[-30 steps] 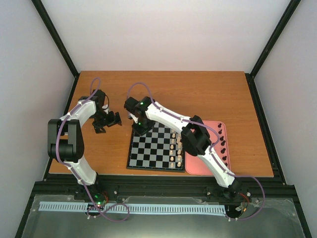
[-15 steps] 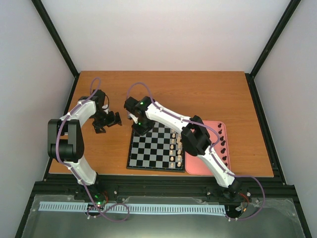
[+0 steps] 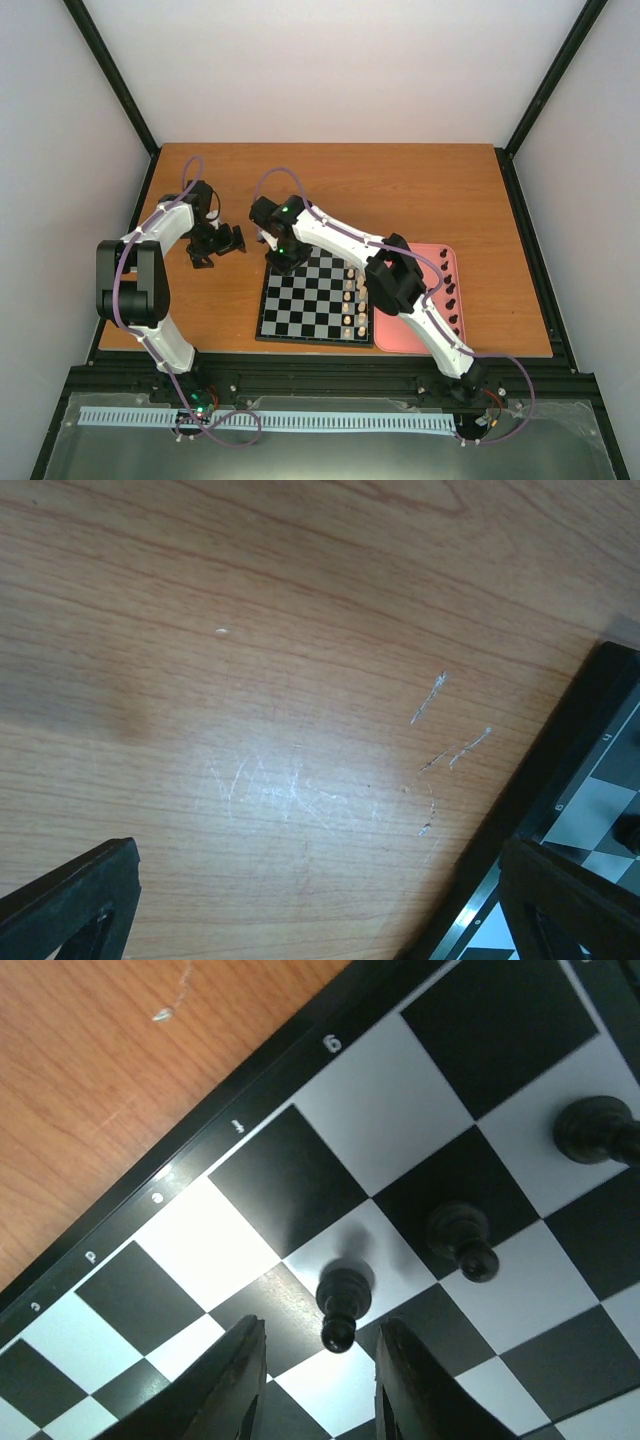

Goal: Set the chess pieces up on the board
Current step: Place the chess piece on the chessboard, then pick up the chess piece from the storage box.

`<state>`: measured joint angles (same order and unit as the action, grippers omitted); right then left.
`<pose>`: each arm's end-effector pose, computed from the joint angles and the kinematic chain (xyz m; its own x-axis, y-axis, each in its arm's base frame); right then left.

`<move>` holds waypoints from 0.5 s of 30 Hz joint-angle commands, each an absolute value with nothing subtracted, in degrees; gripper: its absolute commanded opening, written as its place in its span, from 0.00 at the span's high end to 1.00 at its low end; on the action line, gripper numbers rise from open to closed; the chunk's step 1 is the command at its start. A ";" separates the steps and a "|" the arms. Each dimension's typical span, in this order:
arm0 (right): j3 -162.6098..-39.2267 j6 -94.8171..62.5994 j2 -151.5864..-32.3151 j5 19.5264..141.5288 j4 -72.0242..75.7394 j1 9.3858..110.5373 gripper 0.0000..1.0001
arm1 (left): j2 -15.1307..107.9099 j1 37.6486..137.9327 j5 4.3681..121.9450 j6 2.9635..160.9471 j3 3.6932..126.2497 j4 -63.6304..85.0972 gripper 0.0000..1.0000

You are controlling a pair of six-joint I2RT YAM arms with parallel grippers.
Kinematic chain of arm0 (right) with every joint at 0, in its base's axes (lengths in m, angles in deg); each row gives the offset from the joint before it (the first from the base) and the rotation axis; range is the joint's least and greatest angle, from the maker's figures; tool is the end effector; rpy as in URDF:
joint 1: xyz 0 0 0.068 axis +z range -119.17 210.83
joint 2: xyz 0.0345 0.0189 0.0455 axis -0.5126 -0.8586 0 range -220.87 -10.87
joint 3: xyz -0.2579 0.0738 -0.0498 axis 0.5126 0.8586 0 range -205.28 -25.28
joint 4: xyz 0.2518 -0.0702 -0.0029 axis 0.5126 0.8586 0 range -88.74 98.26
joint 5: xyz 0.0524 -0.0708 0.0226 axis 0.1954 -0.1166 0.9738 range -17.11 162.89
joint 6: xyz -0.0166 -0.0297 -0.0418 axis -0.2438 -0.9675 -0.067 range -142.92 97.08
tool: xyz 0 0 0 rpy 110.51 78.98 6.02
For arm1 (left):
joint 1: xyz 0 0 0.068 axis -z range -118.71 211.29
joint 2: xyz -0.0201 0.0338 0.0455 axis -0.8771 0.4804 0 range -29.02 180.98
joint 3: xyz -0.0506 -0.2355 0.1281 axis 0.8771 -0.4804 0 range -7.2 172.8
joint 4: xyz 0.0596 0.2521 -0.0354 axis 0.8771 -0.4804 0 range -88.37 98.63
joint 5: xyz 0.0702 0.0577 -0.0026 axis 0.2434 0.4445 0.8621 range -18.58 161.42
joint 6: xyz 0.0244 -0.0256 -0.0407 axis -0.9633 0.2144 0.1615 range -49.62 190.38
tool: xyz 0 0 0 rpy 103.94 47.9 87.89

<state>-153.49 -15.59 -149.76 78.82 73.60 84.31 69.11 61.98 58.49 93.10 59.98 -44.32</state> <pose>0.2852 0.3911 0.1920 -0.6889 -0.7168 -0.1073 -0.7247 0.6790 0.1174 0.3097 -0.0116 0.1922 -0.9308 -0.3653 -0.0120 -0.3514 0.9033 -0.2462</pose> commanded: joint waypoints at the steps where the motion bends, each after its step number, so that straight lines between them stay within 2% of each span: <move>1: -155.00 -14.99 -145.70 75.69 74.01 84.88 0.63 | 68.27 61.73 58.30 93.04 60.56 -43.76 0.00; 4: -154.86 -14.31 -143.58 73.43 73.95 84.81 0.54 | 68.28 61.73 58.05 93.06 60.87 -43.67 0.00; 10: -151.29 -11.73 -136.49 66.37 73.85 83.35 0.51 | 67.80 61.69 57.96 92.97 61.35 -44.06 0.00; 15: -131.93 -7.05 -122.39 67.52 71.39 75.07 0.51 | 67.07 61.72 57.40 92.97 61.19 -44.10 0.00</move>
<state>-143.10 -11.48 -132.08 69.55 71.81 82.34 69.07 61.98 58.18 93.07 59.98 -44.17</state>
